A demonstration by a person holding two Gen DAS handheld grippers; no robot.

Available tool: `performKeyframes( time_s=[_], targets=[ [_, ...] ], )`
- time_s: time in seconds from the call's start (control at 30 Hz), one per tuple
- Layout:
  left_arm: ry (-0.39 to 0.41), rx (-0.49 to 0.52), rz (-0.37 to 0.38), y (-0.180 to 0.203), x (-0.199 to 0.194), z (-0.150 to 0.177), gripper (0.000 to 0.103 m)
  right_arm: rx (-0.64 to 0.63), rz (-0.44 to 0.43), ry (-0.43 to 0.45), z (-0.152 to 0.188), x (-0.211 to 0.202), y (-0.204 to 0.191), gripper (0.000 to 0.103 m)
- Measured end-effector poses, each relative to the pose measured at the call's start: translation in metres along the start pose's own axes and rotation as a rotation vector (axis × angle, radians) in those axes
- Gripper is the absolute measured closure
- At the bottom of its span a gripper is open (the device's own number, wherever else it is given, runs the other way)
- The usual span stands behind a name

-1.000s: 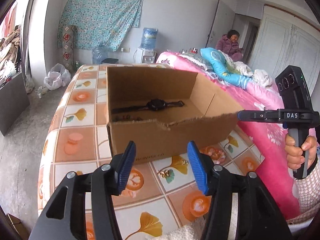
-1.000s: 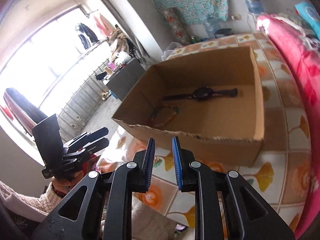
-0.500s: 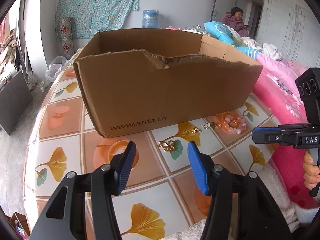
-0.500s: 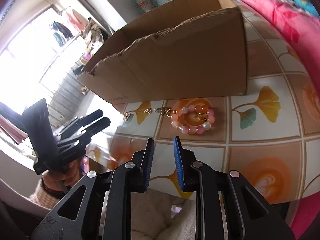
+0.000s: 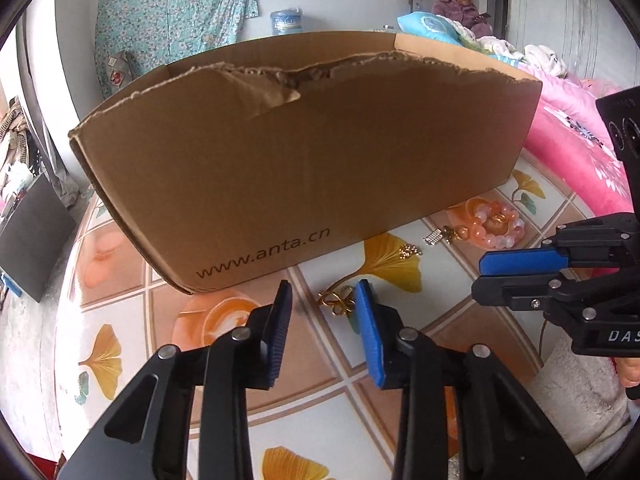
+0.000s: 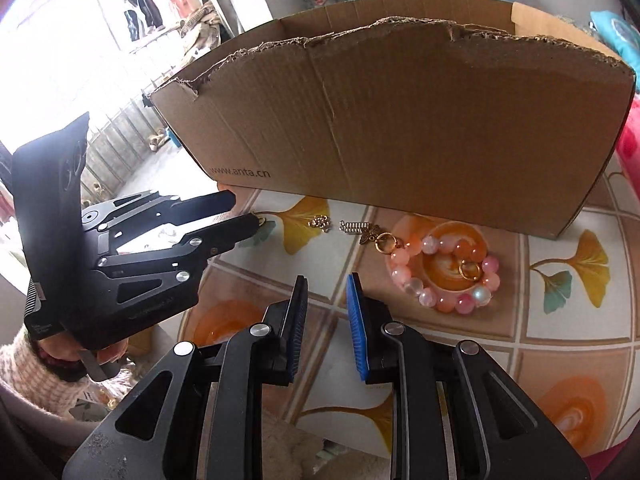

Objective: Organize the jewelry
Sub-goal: 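Move the left gripper to the small gold charm and close on it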

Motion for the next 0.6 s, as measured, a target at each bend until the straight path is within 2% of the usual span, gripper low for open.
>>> performKeyframes(
  time_s=[0.17, 0.37, 0.6],
  targets=[
    [-0.01, 0.037, 0.003, 0.005, 0.003, -0.002, 0.077, 0.0, -0.017, 0.005, 0.0, 0.0, 0.001, 0.081],
    [-0.044, 0.063, 0.066, 0.002, 0.004, -0.004, 0.077, 0.004, -0.028, 0.007, 0.007, -0.011, 0.019, 0.082],
    [-0.049, 0.1, 0.088, 0.002, 0.005, -0.009, 0.077, -0.001, -0.013, 0.007, 0.008, -0.006, 0.012, 0.082]
  ],
)
Point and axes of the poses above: each gripper's, at about its wrist camera, not at the fingertips, and x roughly the way its jaws point, y to its right, z to its underside, the point moved 6 cm from there along x, roughly the way its jaws point, and after that the axes turned 10 degrees about -y, right-handed, at the moved point
